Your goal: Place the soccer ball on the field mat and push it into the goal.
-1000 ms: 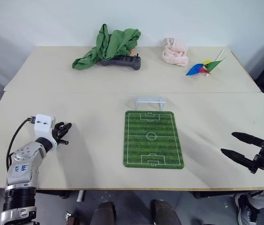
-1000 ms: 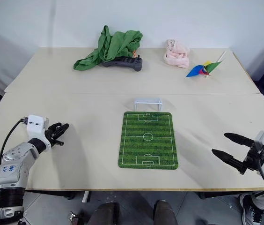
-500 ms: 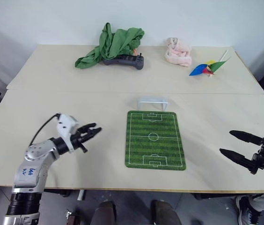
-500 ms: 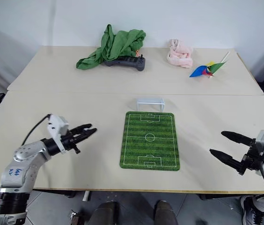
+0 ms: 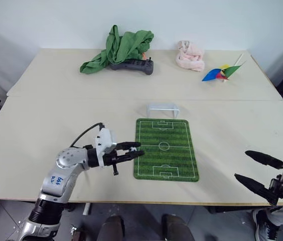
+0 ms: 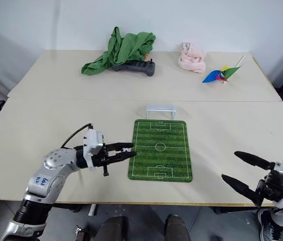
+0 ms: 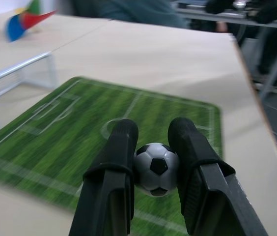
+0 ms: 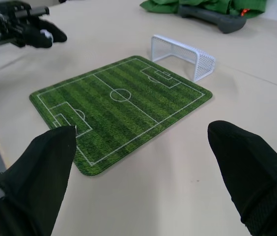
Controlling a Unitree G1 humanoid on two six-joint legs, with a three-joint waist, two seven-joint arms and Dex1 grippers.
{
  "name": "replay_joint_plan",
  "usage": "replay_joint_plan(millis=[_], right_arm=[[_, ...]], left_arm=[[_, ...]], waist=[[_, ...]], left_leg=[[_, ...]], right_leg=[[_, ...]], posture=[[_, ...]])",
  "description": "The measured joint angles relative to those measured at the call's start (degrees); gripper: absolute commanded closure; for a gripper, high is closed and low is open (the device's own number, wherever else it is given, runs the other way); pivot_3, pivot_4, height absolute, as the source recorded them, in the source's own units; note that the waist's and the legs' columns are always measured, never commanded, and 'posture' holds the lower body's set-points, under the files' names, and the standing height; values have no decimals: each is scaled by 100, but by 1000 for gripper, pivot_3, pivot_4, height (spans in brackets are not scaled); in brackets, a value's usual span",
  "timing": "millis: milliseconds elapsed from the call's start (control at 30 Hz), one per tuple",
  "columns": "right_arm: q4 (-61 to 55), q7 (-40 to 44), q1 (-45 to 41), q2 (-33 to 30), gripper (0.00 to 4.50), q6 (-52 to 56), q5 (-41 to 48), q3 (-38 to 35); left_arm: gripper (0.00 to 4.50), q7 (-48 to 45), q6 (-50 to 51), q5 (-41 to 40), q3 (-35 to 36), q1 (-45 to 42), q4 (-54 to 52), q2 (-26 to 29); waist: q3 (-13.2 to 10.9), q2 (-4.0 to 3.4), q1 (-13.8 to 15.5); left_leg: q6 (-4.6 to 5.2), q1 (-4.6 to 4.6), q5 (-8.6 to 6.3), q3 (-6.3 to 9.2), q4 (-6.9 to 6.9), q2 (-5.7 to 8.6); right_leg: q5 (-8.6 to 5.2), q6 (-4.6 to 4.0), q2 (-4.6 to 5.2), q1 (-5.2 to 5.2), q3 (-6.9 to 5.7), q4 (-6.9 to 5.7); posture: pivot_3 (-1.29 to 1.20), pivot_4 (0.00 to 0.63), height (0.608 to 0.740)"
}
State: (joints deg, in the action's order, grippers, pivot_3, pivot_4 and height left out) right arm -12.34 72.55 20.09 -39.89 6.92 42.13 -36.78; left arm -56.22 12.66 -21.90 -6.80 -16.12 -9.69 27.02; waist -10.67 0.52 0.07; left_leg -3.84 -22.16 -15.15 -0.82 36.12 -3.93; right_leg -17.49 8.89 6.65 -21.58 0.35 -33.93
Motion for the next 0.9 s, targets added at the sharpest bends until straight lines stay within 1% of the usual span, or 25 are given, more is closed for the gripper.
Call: replay_joint_plan(millis=[33,133,233,333,433,633,733,900], right_arm=[[0,17,65,5,0,-38,5,-6],[35,139,229,61,0,-96,18,-69],[216,380,536,58,0,-182,61,-318],[342,569,636,44,0,-203,114,-488],[344,704,725,8,0,-201,132,-518],[326,706,767,-32,0,-186,115,-520],[273,675,860,-32,0,-166,115,-520],[109,665,1035,-33,0,-53,129,-619]], left_arm=[[3636,-30,-53,43,-79,-46,69,-24],[3636,-106,-208,234,-287,-172,289,-81],[3636,-239,-346,415,-528,-281,523,-137],[3636,-296,-344,493,-676,-375,598,-181],[3636,-308,-461,687,-883,-501,689,-355],[3636,3,-601,1213,-1465,-589,911,-893],[3636,199,-733,1505,-1641,-532,922,-955],[3636,523,-806,1790,-1687,-419,1094,-1080]], waist=[[0,0,0],[0,0,2],[0,0,19],[0,0,18],[1,-1,8],[1,-1,14],[2,-3,11],[2,-3,24]], left_leg=[[0,0,0,0,0,0],[1,0,1,0,3,0],[2,-1,0,0,3,1],[3,-1,-1,0,4,1],[3,1,0,0,4,1],[3,0,1,0,9,2],[3,2,1,0,6,2],[4,0,1,0,11,2]], right_leg=[[-9,-17,0,0,0,0],[-13,-25,1,1,1,-1],[-23,-43,0,2,2,1],[-23,-43,1,2,3,1],[-23,-43,0,3,3,0],[-23,-43,0,5,6,1],[-23,-43,0,4,6,1],[-31,-59,1,5,6,1]], posture=[[0,150,740],[0,150,740],[0,150,740],[0,150,740],[0,150,740],[0,150,740],[0,150,740],[0,150,740]])
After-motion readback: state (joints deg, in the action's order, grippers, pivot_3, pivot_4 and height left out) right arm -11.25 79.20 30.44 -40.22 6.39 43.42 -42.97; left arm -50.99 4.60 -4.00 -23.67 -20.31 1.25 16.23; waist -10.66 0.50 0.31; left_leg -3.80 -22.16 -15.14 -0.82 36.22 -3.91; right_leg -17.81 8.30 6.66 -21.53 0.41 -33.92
